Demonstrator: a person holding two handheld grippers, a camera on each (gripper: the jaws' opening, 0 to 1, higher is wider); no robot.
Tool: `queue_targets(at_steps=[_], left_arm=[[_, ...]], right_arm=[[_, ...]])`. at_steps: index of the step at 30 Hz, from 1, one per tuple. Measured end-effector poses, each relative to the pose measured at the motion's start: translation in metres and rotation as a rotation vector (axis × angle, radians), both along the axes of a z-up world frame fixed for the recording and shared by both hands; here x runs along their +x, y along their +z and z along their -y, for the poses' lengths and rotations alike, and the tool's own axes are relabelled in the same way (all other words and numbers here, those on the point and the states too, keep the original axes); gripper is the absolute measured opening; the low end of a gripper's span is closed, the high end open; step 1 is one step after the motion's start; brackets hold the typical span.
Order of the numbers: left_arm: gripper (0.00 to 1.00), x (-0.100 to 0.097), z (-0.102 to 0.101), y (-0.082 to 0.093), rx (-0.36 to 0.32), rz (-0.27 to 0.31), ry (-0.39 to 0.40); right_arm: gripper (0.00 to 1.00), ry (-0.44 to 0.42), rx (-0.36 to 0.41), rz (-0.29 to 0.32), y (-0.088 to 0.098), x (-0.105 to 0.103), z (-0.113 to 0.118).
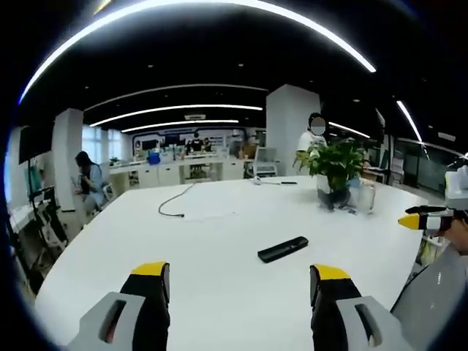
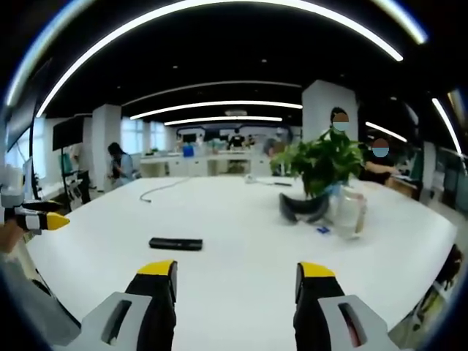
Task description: Press the specified remote control buttons in sequence, fully releasing each button before pressing the next.
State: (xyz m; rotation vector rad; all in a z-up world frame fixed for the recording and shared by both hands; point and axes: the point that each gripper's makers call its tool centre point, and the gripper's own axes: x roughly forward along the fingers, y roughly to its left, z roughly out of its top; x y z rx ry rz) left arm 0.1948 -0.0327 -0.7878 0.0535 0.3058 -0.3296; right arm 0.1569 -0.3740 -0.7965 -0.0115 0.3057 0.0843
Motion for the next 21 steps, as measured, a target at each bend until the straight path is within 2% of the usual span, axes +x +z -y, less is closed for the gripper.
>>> queue_targets(at_steps=[4, 7, 10, 12, 16, 21], left_arm=[[0.79, 0.012, 0.014, -0.01, 0.106, -0.058, -0.118], [0.8, 0.022, 0.027, -0.012, 0.173, -0.071, -0.183], [0.8, 0.033, 0.045, -0.011, 0.205, -0.097, -0.262], [0.78, 0.041, 0.053, -0.009, 0.214, -0.096, -0.283], [0.72, 0.057, 0.069, -0.016, 0.225, -0.136, -0.354], [0.59, 0.078, 0.084, -0.027, 0.298, -0.175, -0.425]], right_arm=[[0.6, 0.01, 0.004, -0.017, -0.003, 0.0, -0.002], [0.59, 0.016, 0.0, -0.025, -0.004, -0.001, -0.003], [0.58, 0.016, -0.003, -0.023, -0.004, 0.0, -0.004], [0.55, 0.015, -0.001, -0.033, -0.005, -0.001, -0.003], [0.51, 0.015, -0.003, -0.046, -0.007, -0.001, -0.003], [0.48, 0.012, -0.008, -0.053, -0.009, -0.001, -0.002]])
